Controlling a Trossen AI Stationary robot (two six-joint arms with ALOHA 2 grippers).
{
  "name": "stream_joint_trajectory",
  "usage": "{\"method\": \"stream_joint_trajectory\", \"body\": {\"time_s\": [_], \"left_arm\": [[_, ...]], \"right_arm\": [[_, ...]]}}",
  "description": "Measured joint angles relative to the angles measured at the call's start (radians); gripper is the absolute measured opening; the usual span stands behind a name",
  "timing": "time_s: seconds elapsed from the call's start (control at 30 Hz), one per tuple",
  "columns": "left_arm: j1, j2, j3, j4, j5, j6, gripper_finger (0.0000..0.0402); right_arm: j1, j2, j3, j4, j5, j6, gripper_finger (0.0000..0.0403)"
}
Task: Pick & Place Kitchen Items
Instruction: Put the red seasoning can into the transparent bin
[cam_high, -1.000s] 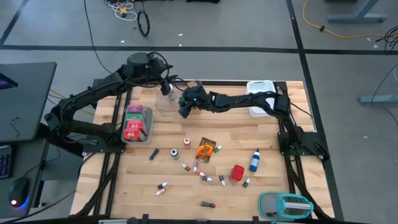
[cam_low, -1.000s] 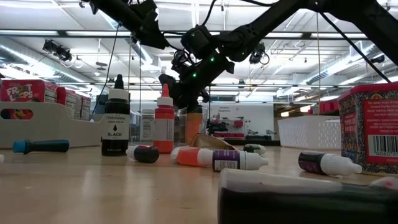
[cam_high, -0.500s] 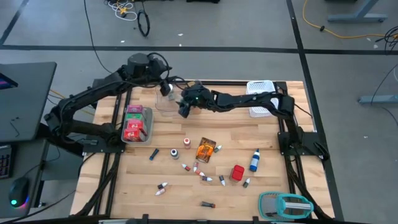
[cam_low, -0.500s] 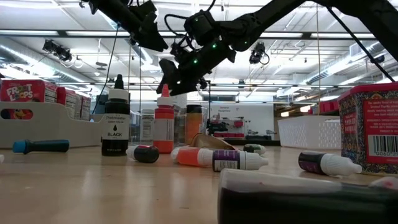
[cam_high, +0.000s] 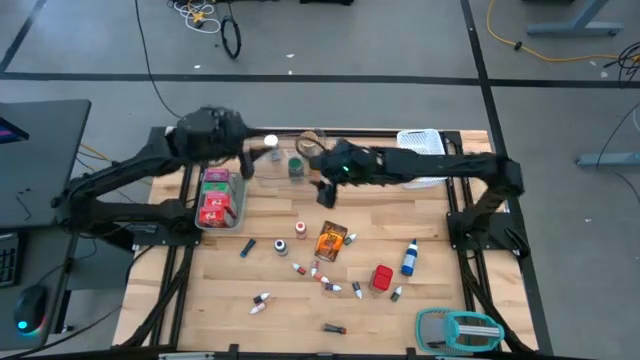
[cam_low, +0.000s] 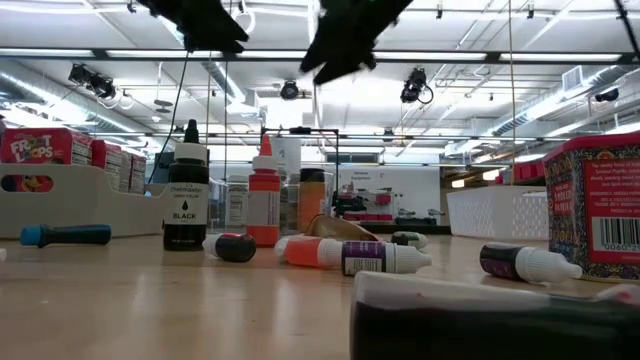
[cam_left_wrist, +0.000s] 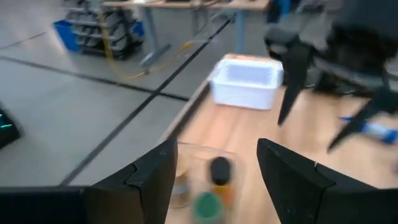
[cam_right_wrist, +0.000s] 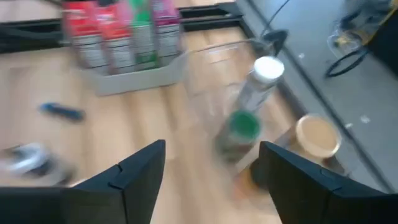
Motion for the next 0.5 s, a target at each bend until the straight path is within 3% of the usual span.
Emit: {"method": "stream_joint_trajectory", "body": {"time_s": [0.13, 0.3, 0.5], "left_arm": [[-0.102, -0.105, -0.162, 0.151, -0.005, -0.071, 0.0231], [-0.226, -0.17, -0.344, 0.419, 0.071, -0.106, 0.0231], [-0.321, -0.167, -0.444, 0.615, 0.108, -0.131, 0.0231]], "right_arm": [[0.107, -0.108, -0.087, -0.025, 0.001, 0.022, 0.0257], [0.237, -0.237, -0.333, 0.179, -0.007, 0.074, 0.0254], [0.324, -0.341, -0.539, 0.298, 0.0, 0.1, 0.0254]]}}
